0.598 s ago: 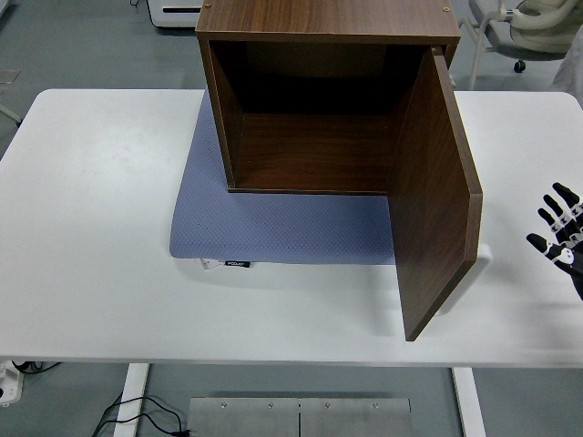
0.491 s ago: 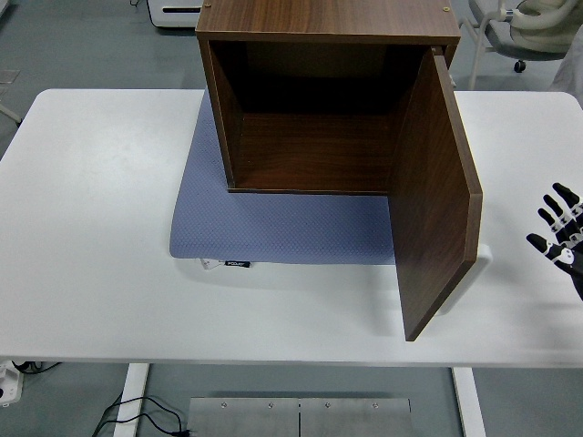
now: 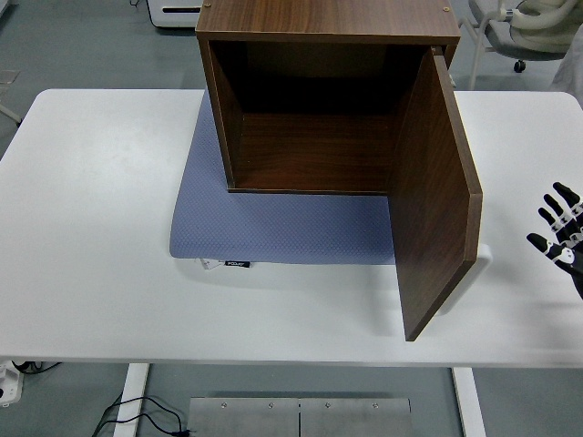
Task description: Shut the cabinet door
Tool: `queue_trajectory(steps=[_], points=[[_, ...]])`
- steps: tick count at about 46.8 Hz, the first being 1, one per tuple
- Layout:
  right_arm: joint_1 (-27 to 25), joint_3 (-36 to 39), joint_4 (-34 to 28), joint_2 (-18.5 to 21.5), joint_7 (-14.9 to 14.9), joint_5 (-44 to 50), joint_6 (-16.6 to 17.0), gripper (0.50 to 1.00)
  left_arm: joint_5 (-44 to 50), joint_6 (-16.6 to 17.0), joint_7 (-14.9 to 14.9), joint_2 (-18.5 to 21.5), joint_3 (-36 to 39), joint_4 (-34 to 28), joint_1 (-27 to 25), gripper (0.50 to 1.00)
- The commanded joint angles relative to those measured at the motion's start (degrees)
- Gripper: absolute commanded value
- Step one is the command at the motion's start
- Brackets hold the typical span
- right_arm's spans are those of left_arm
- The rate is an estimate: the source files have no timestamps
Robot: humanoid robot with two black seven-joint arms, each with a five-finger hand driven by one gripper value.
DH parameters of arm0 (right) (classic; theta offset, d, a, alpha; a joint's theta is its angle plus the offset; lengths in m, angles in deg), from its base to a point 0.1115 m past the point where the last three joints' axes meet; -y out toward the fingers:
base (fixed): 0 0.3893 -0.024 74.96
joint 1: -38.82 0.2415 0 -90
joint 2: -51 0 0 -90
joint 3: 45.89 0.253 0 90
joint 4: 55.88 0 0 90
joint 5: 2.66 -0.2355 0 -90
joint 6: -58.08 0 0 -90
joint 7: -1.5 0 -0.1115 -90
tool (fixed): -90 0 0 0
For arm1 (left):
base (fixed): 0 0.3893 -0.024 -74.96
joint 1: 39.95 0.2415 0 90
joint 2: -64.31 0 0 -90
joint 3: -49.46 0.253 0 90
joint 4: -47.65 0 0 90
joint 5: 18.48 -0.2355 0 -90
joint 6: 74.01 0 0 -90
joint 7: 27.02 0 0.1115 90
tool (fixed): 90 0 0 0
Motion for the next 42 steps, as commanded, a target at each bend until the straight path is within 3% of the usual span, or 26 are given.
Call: queue_trajectory(steps=[1,42], points=[[0.0,0.0,0.0,0.0,0.0,0.0,0.0,1.000,0.0,0.0,0.0,0.0,0.0,0.0,0.2,1.000],[0.3,-0.1,0.0,0.0,0.0,0.0,0.5,1.000,0.0,0.0,0.0,0.0,0.0,0.0,0.2,1.000]])
